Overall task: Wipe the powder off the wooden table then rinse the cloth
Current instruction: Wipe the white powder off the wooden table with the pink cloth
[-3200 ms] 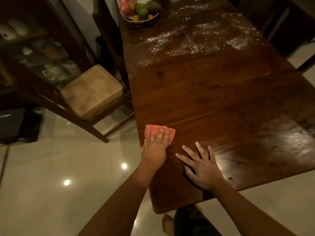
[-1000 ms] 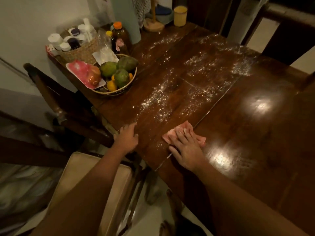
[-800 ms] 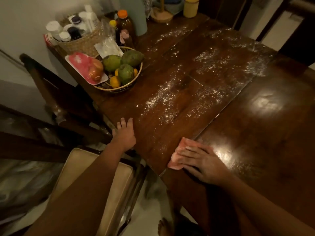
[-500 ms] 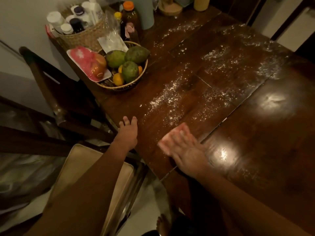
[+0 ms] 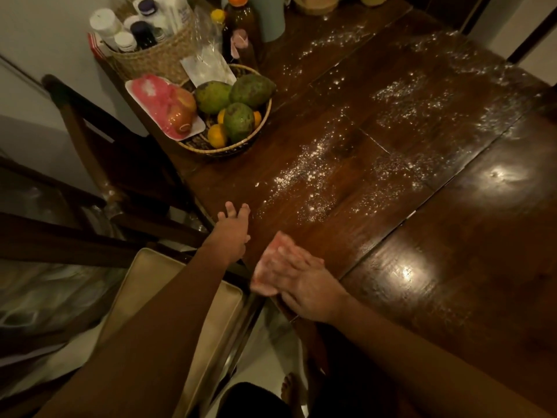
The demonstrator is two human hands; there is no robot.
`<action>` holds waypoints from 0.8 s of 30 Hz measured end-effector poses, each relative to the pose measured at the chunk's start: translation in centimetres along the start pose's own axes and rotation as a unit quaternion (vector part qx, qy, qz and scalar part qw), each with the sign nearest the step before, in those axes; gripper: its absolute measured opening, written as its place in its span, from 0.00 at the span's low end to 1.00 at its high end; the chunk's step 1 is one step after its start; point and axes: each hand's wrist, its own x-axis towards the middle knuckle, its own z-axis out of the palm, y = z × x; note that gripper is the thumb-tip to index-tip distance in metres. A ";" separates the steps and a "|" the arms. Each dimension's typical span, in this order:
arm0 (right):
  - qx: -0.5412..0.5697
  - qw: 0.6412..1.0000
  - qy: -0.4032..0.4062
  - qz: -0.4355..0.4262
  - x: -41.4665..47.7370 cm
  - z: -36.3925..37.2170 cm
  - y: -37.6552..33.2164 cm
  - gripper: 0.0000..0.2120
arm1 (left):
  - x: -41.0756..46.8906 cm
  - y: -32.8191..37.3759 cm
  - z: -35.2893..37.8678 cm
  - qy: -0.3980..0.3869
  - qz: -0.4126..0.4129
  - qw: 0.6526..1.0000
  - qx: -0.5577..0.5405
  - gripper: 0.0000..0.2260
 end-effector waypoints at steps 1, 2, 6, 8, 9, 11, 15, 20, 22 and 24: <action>0.011 0.998 -0.019 -0.060 -0.3 -0.5 0.8 0.25 | 0.0 0.0 -0.1 0.001 0.000 1.000 0.004 0.32; 0.031 0.994 -0.033 -0.095 -0.4 -1.1 2.0 0.24 | 0.0 0.1 -0.1 -0.002 0.000 1.000 0.005 0.32; 0.080 0.995 0.014 0.057 1.5 -2.9 5.0 0.24 | 0.1 0.0 -0.4 -0.010 0.003 1.000 0.010 0.32; 0.044 0.987 0.033 0.149 3.6 -2.3 2.8 0.27 | 0.0 -0.1 -0.4 -0.008 0.005 1.000 0.016 0.32; 0.034 0.985 0.036 0.167 4.1 -1.7 1.1 0.28 | 0.0 -0.2 -0.4 -0.007 0.010 1.000 0.017 0.32; 0.025 0.991 0.031 0.127 3.6 -0.6 -1.3 0.28 | -0.2 -0.5 -0.7 0.009 0.020 1.000 0.005 0.31; -0.013 1.000 0.016 -0.003 -0.9 0.2 0.5 0.25 | 0.7 -2.4 -2.1 0.111 0.020 0.993 0.019 0.28; -0.028 0.990 0.037 0.130 1.9 -0.9 2.7 0.26 | 4.3 -4.9 -4.5 0.055 -0.033 0.998 -0.001 0.30; -0.016 0.974 0.060 0.219 5.9 -1.7 2.3 0.27 | 5.0 -5.1 -4.3 0.034 -0.025 0.999 0.006 0.30; -0.014 0.955 0.085 0.282 9.7 -2.4 1.5 0.28 | 5.3 -5.4 -3.8 0.038 -0.014 0.999 0.016 0.30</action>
